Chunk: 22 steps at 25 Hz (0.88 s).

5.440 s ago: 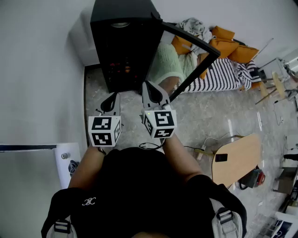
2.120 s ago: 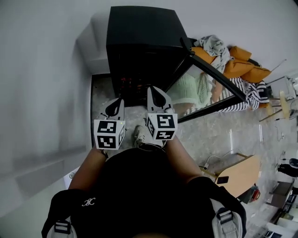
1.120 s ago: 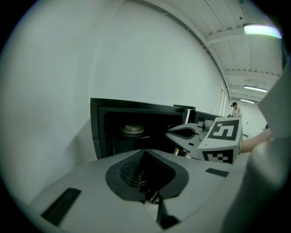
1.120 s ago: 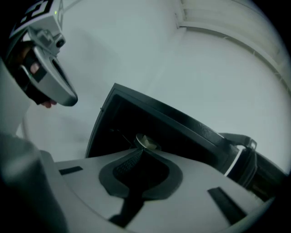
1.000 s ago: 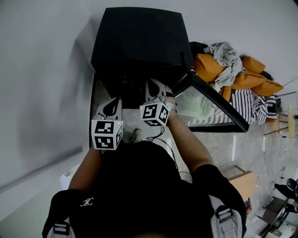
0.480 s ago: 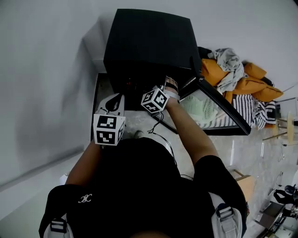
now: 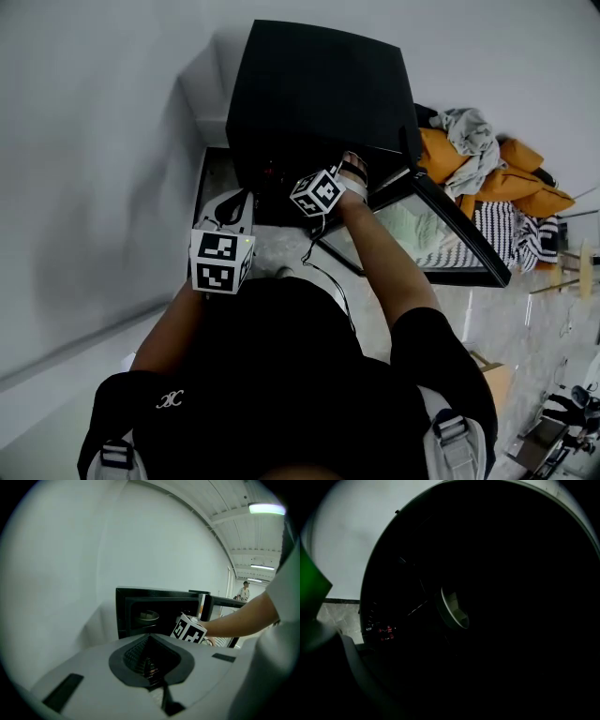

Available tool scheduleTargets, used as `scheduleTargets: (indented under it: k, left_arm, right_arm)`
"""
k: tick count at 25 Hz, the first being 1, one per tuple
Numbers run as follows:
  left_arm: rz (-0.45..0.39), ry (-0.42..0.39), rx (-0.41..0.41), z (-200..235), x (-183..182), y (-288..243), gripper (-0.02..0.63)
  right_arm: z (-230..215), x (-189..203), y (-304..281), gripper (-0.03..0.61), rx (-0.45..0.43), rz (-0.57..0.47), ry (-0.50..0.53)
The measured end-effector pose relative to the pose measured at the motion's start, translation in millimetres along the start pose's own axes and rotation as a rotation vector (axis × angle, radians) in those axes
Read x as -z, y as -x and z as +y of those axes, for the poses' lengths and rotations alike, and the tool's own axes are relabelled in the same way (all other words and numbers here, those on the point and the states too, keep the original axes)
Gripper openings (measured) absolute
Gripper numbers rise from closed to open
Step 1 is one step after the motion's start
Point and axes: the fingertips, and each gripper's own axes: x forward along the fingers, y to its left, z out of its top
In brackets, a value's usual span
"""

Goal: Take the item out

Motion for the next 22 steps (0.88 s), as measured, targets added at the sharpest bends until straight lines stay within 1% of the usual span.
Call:
scheduleTargets:
  k: [3,6,7,8,11,16,22]
  left_arm:
    - [0.005,0.0,-0.003,6.7,0.3,-2.7,0.002]
    - [0.009,-0.003,-0.005,11.6,-1.5,-3.9,0.002]
    - [0.011,-0.003,-0.005,13.0,-1.7,-4.5,0.0]
    - [0.013,-0.004,-0.005,14.3,-1.5,-5.2,0.002]
    - [0.019,-0.004,-0.003,18.1,-0.4,-9.1,0.002]
    - [0.032,-0.002,0.005,22.6,0.0,-13.6,0.002]
    - [0.032,-0.007,0.028,21.1,-2.0,-19.1,0.002]
  right_arm:
    - [-5.8,3.4,-10.7,0.202,0.039,0.029,0.002]
    - [-7.9,9.4,-20.3,0.201,0.056,0.062,0.002]
    - [-8.4,9.6,-21.4,0.187,0.061,0.062,0.004]
    - [-8.4,8.5,-21.4,0.153,0.065,0.056,0.008]
    - [-4.2,6.5,-20.4,0.08,0.076,0.038,0.035]
    - [-5.8,5.8,-18.3,0.074,0.098,0.046,0.037]
    - [-3.0,6.1,-14.3,0.071,0.078,0.046,0.048]
